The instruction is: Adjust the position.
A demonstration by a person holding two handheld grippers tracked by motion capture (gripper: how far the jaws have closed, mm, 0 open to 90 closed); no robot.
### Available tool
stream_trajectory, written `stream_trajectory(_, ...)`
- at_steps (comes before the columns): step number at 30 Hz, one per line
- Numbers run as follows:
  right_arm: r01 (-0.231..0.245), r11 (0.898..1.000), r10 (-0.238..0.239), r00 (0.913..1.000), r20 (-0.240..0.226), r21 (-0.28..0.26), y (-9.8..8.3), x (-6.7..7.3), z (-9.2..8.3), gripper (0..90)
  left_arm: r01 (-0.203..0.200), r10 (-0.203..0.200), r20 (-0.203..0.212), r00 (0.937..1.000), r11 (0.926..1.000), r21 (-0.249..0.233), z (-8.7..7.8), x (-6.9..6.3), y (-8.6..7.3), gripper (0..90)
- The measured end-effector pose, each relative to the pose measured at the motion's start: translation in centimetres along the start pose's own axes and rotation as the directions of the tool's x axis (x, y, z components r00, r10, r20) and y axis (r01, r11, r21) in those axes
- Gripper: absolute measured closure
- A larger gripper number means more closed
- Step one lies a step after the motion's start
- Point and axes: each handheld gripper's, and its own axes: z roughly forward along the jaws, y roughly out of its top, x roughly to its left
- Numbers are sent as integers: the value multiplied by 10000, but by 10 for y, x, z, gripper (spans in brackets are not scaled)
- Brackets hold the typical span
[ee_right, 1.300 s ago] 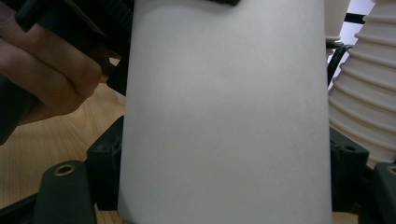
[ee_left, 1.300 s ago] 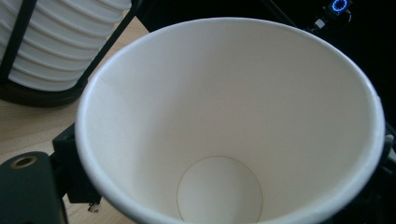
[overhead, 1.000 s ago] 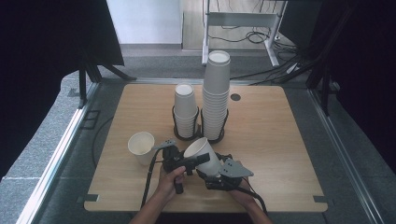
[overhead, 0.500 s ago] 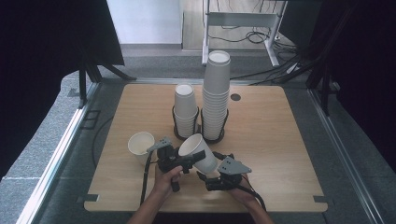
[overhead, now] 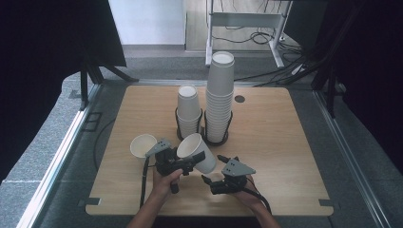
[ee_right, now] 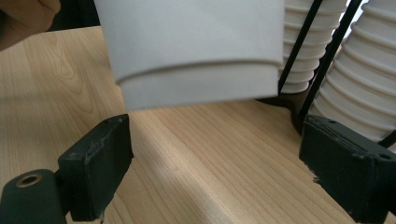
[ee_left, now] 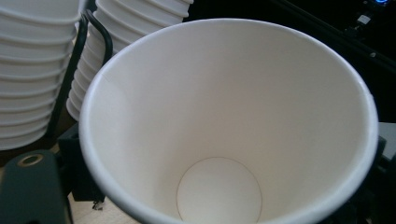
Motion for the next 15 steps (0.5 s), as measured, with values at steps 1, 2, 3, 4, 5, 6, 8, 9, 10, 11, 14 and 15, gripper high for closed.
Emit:
stream_trajectory(1, -17, 10000, 17, 10000, 3, 13, 0, 0, 0, 98, -58, 58, -59, 10000, 10000, 8, -1, 0, 0, 136)
stream_trajectory(2, -53, 10000, 53, 10000, 13, -2, -1, -1, 0, 99, -126, 126, -123, 9998, 9999, 17, -1, 0, 1, 136)
stream_trajectory(3, -71, 10000, 71, 10000, 15, 9, -1, -1, 0, 100, -178, 178, -169, 9997, 9998, 14, -1, -1, 1, 136)
stream_trajectory(4, -79, 10000, 79, 10000, 19, 27, -1, -1, 0, 101, -223, 223, -228, 9995, 9998, 15, -2, -1, 1, 136)
stream_trajectory(5, -93, 10000, 93, 10000, 22, 30, -1, -2, 0, 103, -302, 302, -298, 9991, 9995, 1, -2, -1, 1, 136)
stream_trajectory(6, -115, 9999, 114, 9999, 22, 34, -2, -2, 0, 103, -364, 364, -347, 9987, 9993, 16, -2, -2, 1, 135)
stream_trajectory(8, -121, 9999, 121, 9999, 4, 52, -2, -2, 0, 103, -545, 546, -435, 9976, 9985, 27, -3, -3, 1, 135)
stream_trajectory(9, -101, 9999, 101, 9999, 9, 79, -2, -2, 0, 104, -614, 614, -482, 9969, 9981, 25, -3, -4, 2, 135)
stream_trajectory(10, -97, 9999, 97, 10000, -7, 90, -2, -2, 0, 103, -688, 688, -531, 9962, 9976, 14, -4, -5, 2, 135)
stream_trajectory(11, -77, 9999, 77, 10000, -14, 115, -2, -2, 1, 104, -788, 787, -615, 9950, 9969, 10, -4, -6, 2, 135)
stream_trajectory(14, -47, 9999, 47, 10000, 32, 146, -3, -2, 1, 108, -1214, 1208, -960, 9880, 9926, 0, -6, -8, 4, 135)
stream_trajectory(15, -47, 9999, 46, 10000, 40, 147, -3, -2, 1, 110, -1333, 1326, -1060, 9855, 9911, 9, -6, -9, 4, 135)
